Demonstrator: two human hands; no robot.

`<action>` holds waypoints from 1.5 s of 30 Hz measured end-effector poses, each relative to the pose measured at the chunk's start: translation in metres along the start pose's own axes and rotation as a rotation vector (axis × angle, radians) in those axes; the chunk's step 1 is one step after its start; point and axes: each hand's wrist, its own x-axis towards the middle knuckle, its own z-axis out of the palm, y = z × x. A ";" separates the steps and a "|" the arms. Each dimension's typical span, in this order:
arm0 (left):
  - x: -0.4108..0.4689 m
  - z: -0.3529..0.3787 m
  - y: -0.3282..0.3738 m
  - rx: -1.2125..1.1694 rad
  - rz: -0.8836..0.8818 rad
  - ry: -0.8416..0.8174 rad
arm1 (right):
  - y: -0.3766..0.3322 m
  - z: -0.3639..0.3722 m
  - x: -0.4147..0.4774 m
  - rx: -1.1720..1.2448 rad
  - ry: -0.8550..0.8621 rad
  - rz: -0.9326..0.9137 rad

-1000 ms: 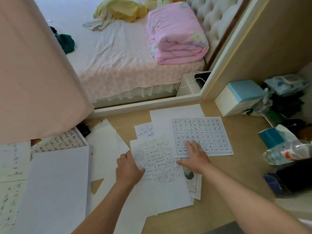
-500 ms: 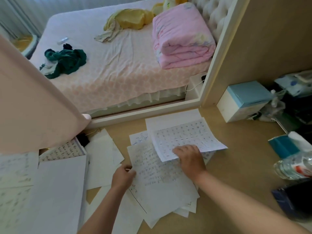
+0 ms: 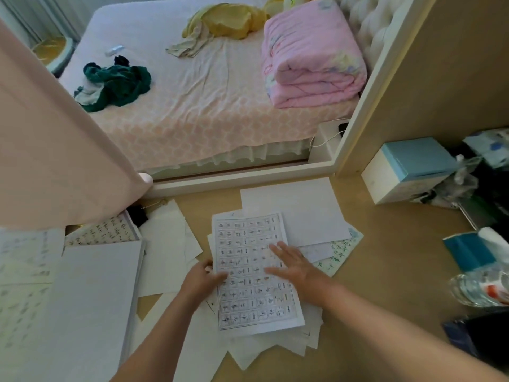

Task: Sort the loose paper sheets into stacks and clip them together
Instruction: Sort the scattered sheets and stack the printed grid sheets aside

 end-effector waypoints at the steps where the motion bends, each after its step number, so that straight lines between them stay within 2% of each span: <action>1: -0.001 0.003 0.002 0.037 0.021 0.017 | -0.002 -0.004 0.002 0.038 0.069 0.098; 4: -0.002 0.001 -0.001 0.038 0.057 0.015 | -0.002 -0.011 0.012 0.443 0.358 0.532; 6: -0.009 -0.003 -0.006 -0.051 0.080 -0.020 | -0.008 -0.013 0.019 0.683 0.448 0.695; 10: -0.027 -0.008 -0.015 -0.229 0.113 -0.020 | -0.033 -0.009 0.035 0.939 0.449 0.760; 12: -0.033 -0.009 -0.019 -0.266 0.116 -0.028 | -0.039 -0.008 0.042 0.879 0.446 0.858; 15: -0.035 -0.010 -0.025 -0.295 0.096 -0.048 | -0.038 -0.008 0.047 0.795 0.259 0.870; 17: -0.035 -0.012 -0.026 -0.232 0.076 -0.067 | -0.032 -0.007 0.047 0.808 0.210 0.859; 19: -0.031 -0.012 -0.026 -0.063 0.085 -0.039 | -0.026 -0.009 0.045 0.778 0.232 0.854; 21: -0.022 -0.012 -0.024 0.171 0.144 0.150 | -0.014 -0.015 0.042 0.810 0.336 0.846; 23: -0.013 -0.015 -0.012 0.298 0.239 0.329 | -0.001 -0.025 0.035 0.918 0.436 0.839; 25: -0.002 -0.018 0.008 0.344 0.327 0.354 | 0.016 -0.035 0.027 0.973 0.517 0.864; 27: 0.013 -0.017 0.031 0.405 0.394 0.307 | 0.036 -0.044 0.019 0.939 0.599 0.898; 29: 0.030 -0.013 0.053 0.494 0.413 0.262 | 0.054 -0.056 0.016 0.805 0.619 0.907; 32: 0.055 -0.009 0.076 0.700 0.317 0.181 | 0.073 -0.079 0.018 0.533 0.511 0.798; 36: 0.073 -0.008 0.074 0.881 0.186 0.092 | 0.083 -0.106 0.040 0.100 0.318 0.507; 40: 0.084 -0.010 0.065 0.820 0.198 0.103 | 0.082 -0.117 0.083 -0.143 0.154 0.291; 45: 0.100 -0.023 0.058 0.468 0.119 0.073 | 0.069 -0.123 0.138 -0.233 0.003 0.203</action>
